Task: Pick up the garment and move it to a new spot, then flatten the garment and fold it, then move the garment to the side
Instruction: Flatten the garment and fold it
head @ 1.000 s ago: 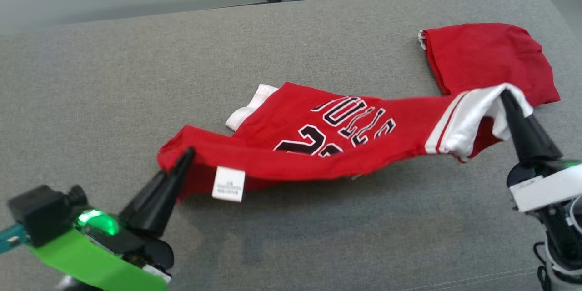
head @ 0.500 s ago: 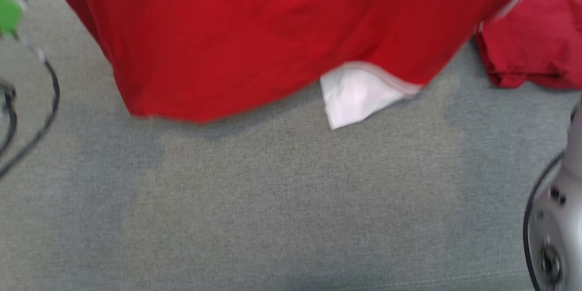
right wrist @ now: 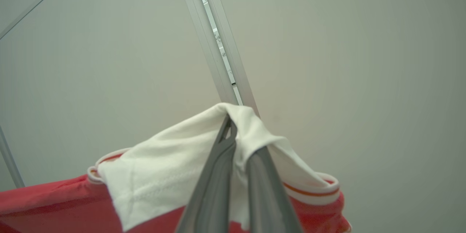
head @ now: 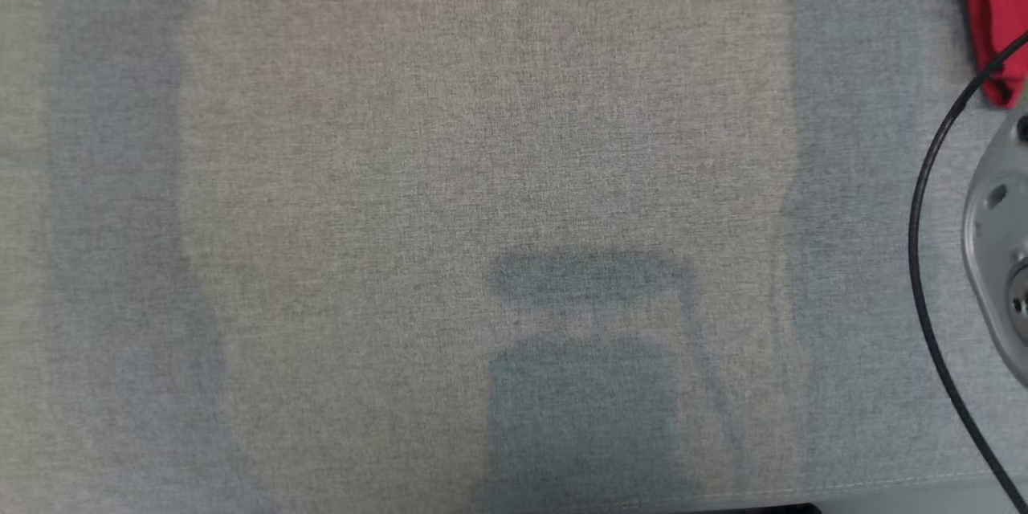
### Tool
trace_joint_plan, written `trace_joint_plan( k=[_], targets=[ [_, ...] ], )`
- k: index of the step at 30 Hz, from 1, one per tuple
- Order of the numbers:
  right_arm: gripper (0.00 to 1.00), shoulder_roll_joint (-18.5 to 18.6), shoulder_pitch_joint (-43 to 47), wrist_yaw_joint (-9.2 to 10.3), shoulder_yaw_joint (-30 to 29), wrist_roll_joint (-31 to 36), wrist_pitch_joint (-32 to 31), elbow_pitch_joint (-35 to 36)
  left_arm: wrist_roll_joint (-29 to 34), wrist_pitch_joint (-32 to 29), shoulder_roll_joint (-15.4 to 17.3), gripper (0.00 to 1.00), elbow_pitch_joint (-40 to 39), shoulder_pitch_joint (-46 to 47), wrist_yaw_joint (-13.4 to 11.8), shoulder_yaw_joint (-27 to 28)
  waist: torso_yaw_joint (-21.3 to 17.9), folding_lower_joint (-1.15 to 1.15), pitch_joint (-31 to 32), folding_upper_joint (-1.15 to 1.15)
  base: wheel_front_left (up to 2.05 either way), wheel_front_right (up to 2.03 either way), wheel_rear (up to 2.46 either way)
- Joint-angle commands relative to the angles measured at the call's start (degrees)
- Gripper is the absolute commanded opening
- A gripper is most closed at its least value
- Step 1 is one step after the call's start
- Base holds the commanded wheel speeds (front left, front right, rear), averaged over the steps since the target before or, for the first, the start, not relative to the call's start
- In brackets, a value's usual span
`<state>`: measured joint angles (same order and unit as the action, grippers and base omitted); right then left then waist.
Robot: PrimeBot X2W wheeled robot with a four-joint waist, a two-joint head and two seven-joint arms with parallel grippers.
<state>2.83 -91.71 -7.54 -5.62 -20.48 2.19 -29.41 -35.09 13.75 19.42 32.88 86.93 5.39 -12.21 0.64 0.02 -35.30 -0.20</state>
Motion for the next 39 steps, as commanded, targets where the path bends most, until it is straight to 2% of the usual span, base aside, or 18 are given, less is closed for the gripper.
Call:
trace_joint_plan(
  k=[1,3,5,8,10,11,12,19,22,27,31,35,39],
  targets=[
    [0.00,0.2,1.6,0.10,1.6,-0.4,1.0,-0.8,1.1,0.8,0.5,0.00,0.9,-0.3,0.6,-0.1,-0.7,-0.02,-2.2,0.20,0.00,0.00,0.00],
    [0.00,0.5,3.4,0.09,3.2,-0.7,1.7,-1.3,1.7,1.1,0.5,0.00,1.5,-2.0,1.0,-0.3,-0.9,-0.02,-2.5,0.20,0.00,0.00,0.00],
    [0.00,2.5,8.6,0.11,7.0,-1.2,3.8,-1.1,3.4,1.4,1.0,0.00,1.6,-7.1,1.6,-1.6,-0.9,-0.02,-2.5,0.20,0.00,0.00,0.00],
    [0.00,6.7,20.3,0.11,14.0,-1.1,8.3,1.8,5.8,1.4,1.6,0.00,-2.1,-17.7,2.1,-1.5,-0.5,-0.02,-0.5,0.20,0.00,0.00,0.00],
    [0.00,8.9,30.1,0.09,16.2,-3.3,10.0,4.9,6.4,1.4,0.8,0.00,-4.6,-27.1,2.0,-0.8,-0.2,-0.02,1.2,0.20,0.00,0.00,0.00],
    [0.00,10.0,35.2,0.10,16.6,-4.4,10.5,6.5,6.9,1.4,0.5,0.00,-5.9,-31.8,2.1,-0.8,-0.1,-0.02,2.1,0.20,0.00,0.00,0.00],
    [0.00,11.5,45.0,0.10,16.6,-6.7,11.2,9.7,6.6,1.4,-0.1,0.00,-8.4,-40.5,2.1,0.0,-0.1,-0.02,4.0,0.20,0.00,0.00,0.00],
    [0.00,15.2,71.1,0.11,16.7,-9.6,11.0,20.4,6.9,1.4,-2.8,0.00,-17.3,-62.7,1.8,3.3,0.2,-0.02,11.1,0.20,0.00,0.00,0.00],
    [0.00,16.0,78.9,0.11,15.3,-8.6,10.9,22.2,6.9,1.4,-4.0,0.00,-21.1,-71.5,0.5,4.4,-0.3,-0.02,14.9,0.20,0.00,0.00,0.00],
    [0.00,16.6,90.2,0.12,12.5,-5.0,11.3,23.4,7.2,0.9,-6.2,0.00,-29.0,-88.3,-3.6,3.6,-1.2,-0.02,19.7,0.20,0.00,0.00,0.00],
    [0.00,14.9,98.8,0.12,9.1,-4.5,11.8,24.8,5.5,-1.1,-8.9,0.00,-34.5,-98.7,-6.5,2.3,-0.6,-0.02,20.8,0.20,0.00,0.00,0.00],
    [0.00,12.7,103.4,0.12,6.8,-5.2,12.0,27.4,4.4,-4.2,-10.8,0.00,-38.9,-102.5,-7.7,-0.1,0.0,-0.02,20.1,0.20,0.00,0.00,0.00],
    [0.00,11.7,102.8,0.12,6.8,-8.2,9.2,30.6,4.1,-7.3,-10.5,0.00,-41.9,-102.1,-8.6,-0.7,-0.3,-0.02,19.6,0.20,0.00,0.00,0.00]
  ],
)
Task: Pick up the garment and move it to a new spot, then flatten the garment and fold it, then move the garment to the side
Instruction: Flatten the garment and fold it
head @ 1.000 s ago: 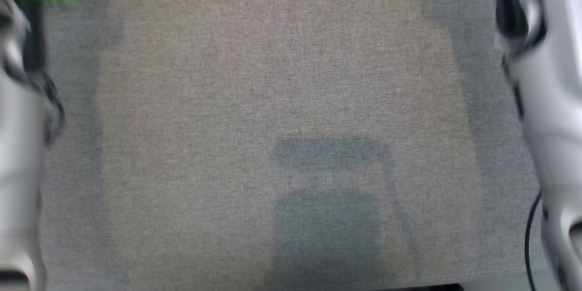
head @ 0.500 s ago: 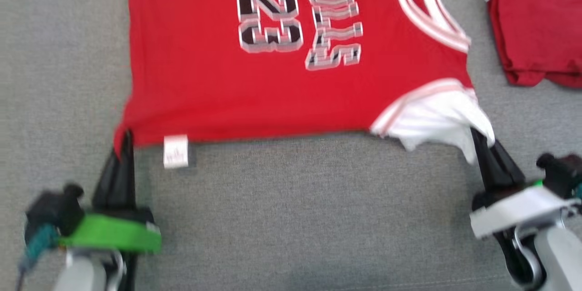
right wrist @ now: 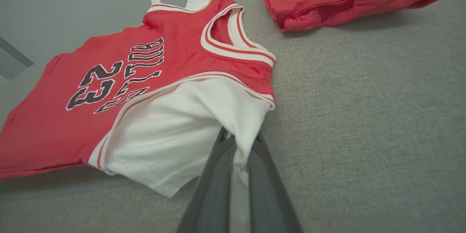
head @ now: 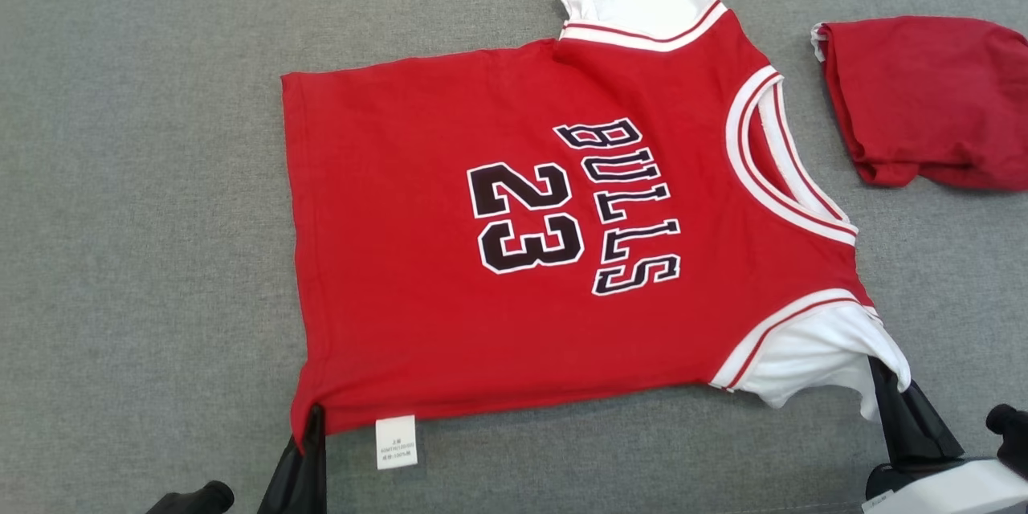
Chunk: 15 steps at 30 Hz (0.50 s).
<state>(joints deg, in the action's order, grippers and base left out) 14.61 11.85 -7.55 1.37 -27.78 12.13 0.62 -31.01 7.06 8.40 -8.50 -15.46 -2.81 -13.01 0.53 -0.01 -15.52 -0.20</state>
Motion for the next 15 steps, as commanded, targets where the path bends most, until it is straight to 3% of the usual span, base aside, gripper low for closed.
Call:
trace_joint_plan(
  k=[1,8,12,15],
  targets=[
    [0.00,-0.1,-1.3,0.12,-0.2,-2.0,-2.0,1.4,-0.3,-1.7,0.9,0.00,-1.4,0.6,-0.5,0.2,-0.3,0.01,-0.3,0.20,0.00,0.00,0.00],
    [0.00,1.4,-7.5,0.12,0.8,-6.5,-10.8,3.9,-1.8,-9.0,3.3,0.00,-4.9,4.4,-1.6,1.1,-0.8,0.01,-1.0,0.20,0.00,0.00,0.00],
    [0.00,2.7,-12.4,0.11,2.3,-7.5,-15.0,2.4,-2.4,-12.8,3.8,0.00,-5.6,8.0,-2.6,1.0,-0.6,0.01,-1.3,0.20,0.00,0.00,0.00],
    [0.00,3.1,-16.4,0.07,3.2,-7.8,-16.6,0.3,-3.5,-15.9,3.8,0.00,-4.9,11.0,-1.8,-0.1,-0.3,0.01,-1.6,0.20,0.00,0.00,0.00]
  ],
)
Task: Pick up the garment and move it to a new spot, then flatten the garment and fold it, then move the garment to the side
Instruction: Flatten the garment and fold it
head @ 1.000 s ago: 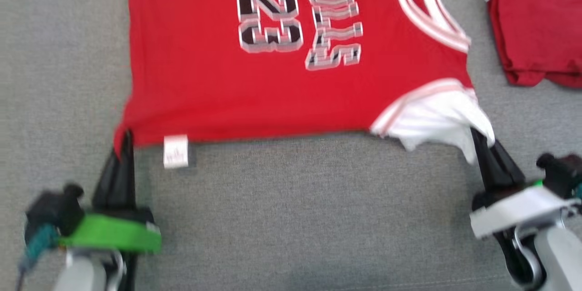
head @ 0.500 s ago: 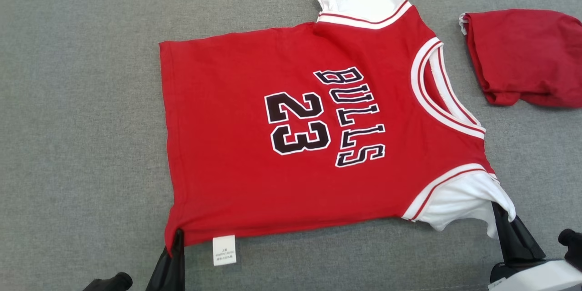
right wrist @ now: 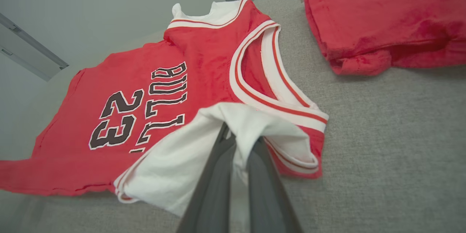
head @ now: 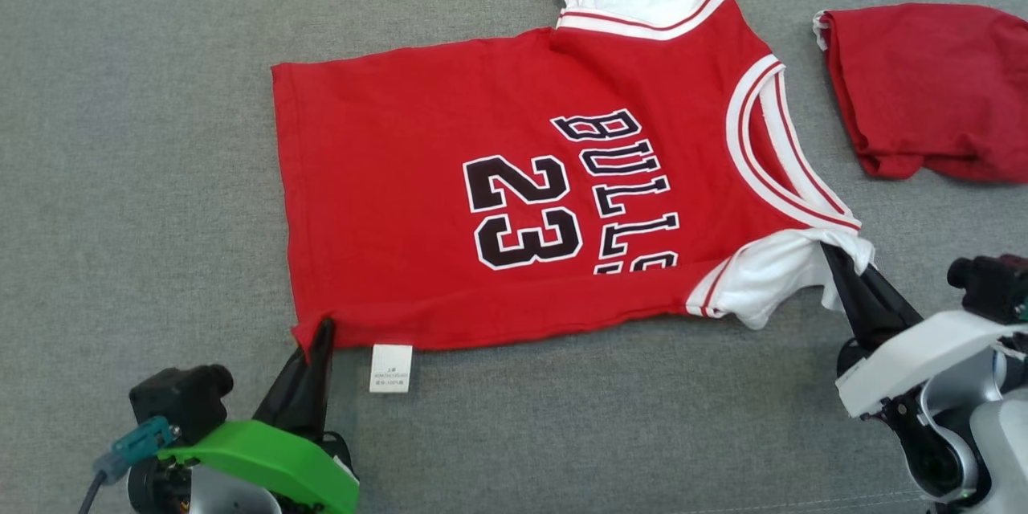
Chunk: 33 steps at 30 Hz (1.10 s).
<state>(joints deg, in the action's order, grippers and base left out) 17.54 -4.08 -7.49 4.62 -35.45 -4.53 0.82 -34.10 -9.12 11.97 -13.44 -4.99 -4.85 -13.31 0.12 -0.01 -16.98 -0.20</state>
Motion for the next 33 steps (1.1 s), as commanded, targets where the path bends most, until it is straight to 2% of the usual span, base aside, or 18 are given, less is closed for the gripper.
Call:
trace_joint_plan(
  k=[1,11,16,17,18,19,20,21,26,33],
  targets=[
    [0.00,0.3,-1.8,0.01,0.7,-0.3,-0.4,-0.7,0.1,-0.5,0.6,0.00,0.4,1.8,0.2,0.0,0.2,0.01,-0.2,0.20,0.00,0.00,0.00],
    [0.00,3.5,-12.3,0.01,2.9,-1.5,-2.7,-7.2,-1.7,-5.4,1.4,0.00,3.9,10.5,0.6,0.5,0.8,0.01,-1.7,0.20,0.00,0.00,0.00],
    [0.00,3.8,-16.9,0.01,5.5,-1.7,-4.3,-11.4,-4.0,-7.9,1.4,0.00,7.8,13.1,1.3,0.5,0.8,0.01,-2.3,0.20,0.00,0.00,0.00],
    [0.16,3.9,-17.6,0.01,6.2,-1.6,-4.3,-12.2,-4.2,-7.9,1.2,0.00,8.6,13.7,1.5,0.4,0.9,0.01,-2.4,0.20,0.00,0.00,0.00],
    [0.56,4.2,-18.4,0.01,6.8,-1.1,-3.8,-12.9,-3.6,-7.8,1.1,0.07,9.4,14.2,1.4,0.2,0.9,0.01,-2.4,0.20,0.00,0.00,0.00],
    [1.00,4.4,-19.0,0.01,6.6,-0.5,-3.2,-13.9,-3.3,-7.5,0.9,0.35,10.1,14.5,1.3,0.2,0.9,0.01,-2.5,0.20,0.00,0.00,0.00],
    [1.00,4.4,-19.6,0.03,6.7,0.1,-2.4,-14.7,-3.1,-7.2,0.7,0.82,10.8,14.9,1.2,0.2,1.0,0.01,-2.4,0.20,0.00,0.00,0.00],
    [1.00,4.3,-20.0,0.01,7.0,0.5,-1.6,-15.2,-2.8,-6.8,0.8,1.00,11.6,15.2,0.9,0.3,1.1,0.01,-2.4,0.20,0.00,0.00,0.00],
    [1.00,5.6,-19.7,0.02,6.9,3.1,3.9,-16.1,-2.0,-2.5,0.6,1.00,13.4,14.8,-0.1,2.1,1.2,0.01,-1.1,0.20,0.00,0.00,0.00],
    [1.00,7.5,-12.6,0.02,4.9,5.1,8.3,-13.0,-1.5,2.7,0.4,1.00,11.8,8.7,-0.8,3.6,0.4,0.01,1.5,0.20,0.00,0.00,0.00]
  ],
)
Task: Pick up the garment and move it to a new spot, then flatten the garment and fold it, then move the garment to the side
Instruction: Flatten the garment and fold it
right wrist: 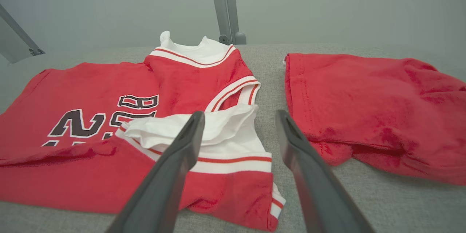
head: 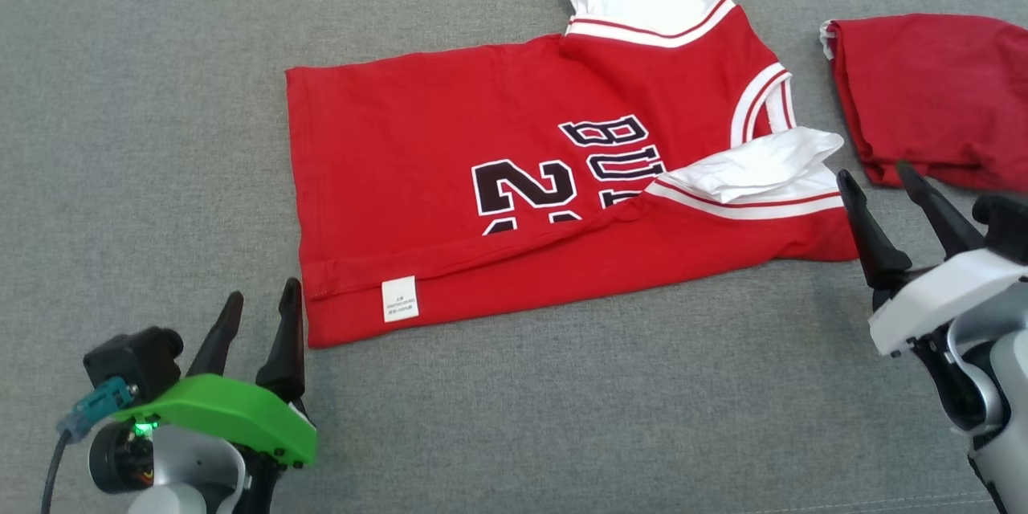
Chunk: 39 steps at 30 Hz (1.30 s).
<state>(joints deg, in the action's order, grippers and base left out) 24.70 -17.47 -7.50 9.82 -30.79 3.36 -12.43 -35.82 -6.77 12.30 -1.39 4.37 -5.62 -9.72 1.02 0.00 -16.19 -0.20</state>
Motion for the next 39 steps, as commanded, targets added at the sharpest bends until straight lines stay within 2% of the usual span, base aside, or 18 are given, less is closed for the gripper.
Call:
trace_joint_plan(
  k=[1,7,13,24,29,30,31,32,34,35,39],
  targets=[
    [1.00,0.3,0.8,0.03,-0.3,0.4,0.4,0.2,0.2,0.3,0.1,1.00,-0.2,-0.6,-0.1,0.0,-0.5,0.00,0.7,0.20,0.00,0.00,0.00],
    [1.00,0.3,6.7,0.03,-3.3,2.3,-1.0,1.6,-1.0,-0.2,-0.9,1.00,-1.9,-5.6,-0.1,-1.5,-1.3,0.00,0.8,0.20,0.00,0.00,0.00],
    [1.00,-0.6,6.2,0.03,-4.6,4.2,-3.3,0.7,-1.6,-2.2,-1.2,1.00,-0.2,-3.6,0.1,-2.7,-1.3,0.00,-1.3,0.20,0.00,0.00,0.00],
    [1.00,-0.5,4.0,0.03,-3.2,3.9,-5.8,-2.1,-2.3,-3.6,-1.3,1.00,5.5,0.9,1.1,-3.6,0.3,0.00,-4.3,0.20,0.00,0.00,0.00],
    [1.00,-0.2,3.2,0.03,-1.5,3.3,-7.2,-3.3,-3.8,-4.4,-2.1,1.00,7.1,1.6,2.7,-4.4,0.5,0.00,-4.7,0.20,0.00,0.00,0.00],
    [1.00,-0.3,3.0,0.03,-1.1,2.7,-7.5,-3.6,-3.9,-4.4,-2.2,0.47,7.4,1.9,2.8,-4.5,0.6,0.00,-4.7,0.20,0.00,0.00,0.00],
    [1.00,-0.1,2.9,0.03,-0.1,2.2,-8.4,-3.7,-4.0,-4.5,-2.3,0.18,7.7,2.2,3.3,-4.8,0.6,0.00,-4.7,0.20,0.00,0.00,0.00],
    [0.67,0.2,2.9,0.02,0.6,1.8,-8.8,-3.8,-4.2,-4.6,-2.3,0.00,7.9,2.5,3.7,-5.0,0.6,0.00,-4.7,0.20,0.00,0.00,0.00],
    [0.16,0.5,2.4,0.02,1.1,0.8,-9.0,-3.9,-4.6,-4.6,-2.5,0.00,8.2,3.1,4.4,-5.3,0.7,0.00,-4.6,0.20,0.00,0.00,0.00],
    [0.00,0.7,2.1,0.02,1.2,0.4,-8.8,-3.8,-4.9,-4.6,-2.5,0.00,8.3,3.3,4.7,-5.3,0.7,0.00,-4.5,0.20,0.00,0.00,0.00],
    [0.00,2.1,1.2,0.04,1.7,-1.1,-8.7,-3.3,-5.9,-5.0,-1.7,0.00,8.3,4.0,5.5,-4.8,0.5,0.00,-3.8,0.20,0.00,0.00,0.00]
  ],
)
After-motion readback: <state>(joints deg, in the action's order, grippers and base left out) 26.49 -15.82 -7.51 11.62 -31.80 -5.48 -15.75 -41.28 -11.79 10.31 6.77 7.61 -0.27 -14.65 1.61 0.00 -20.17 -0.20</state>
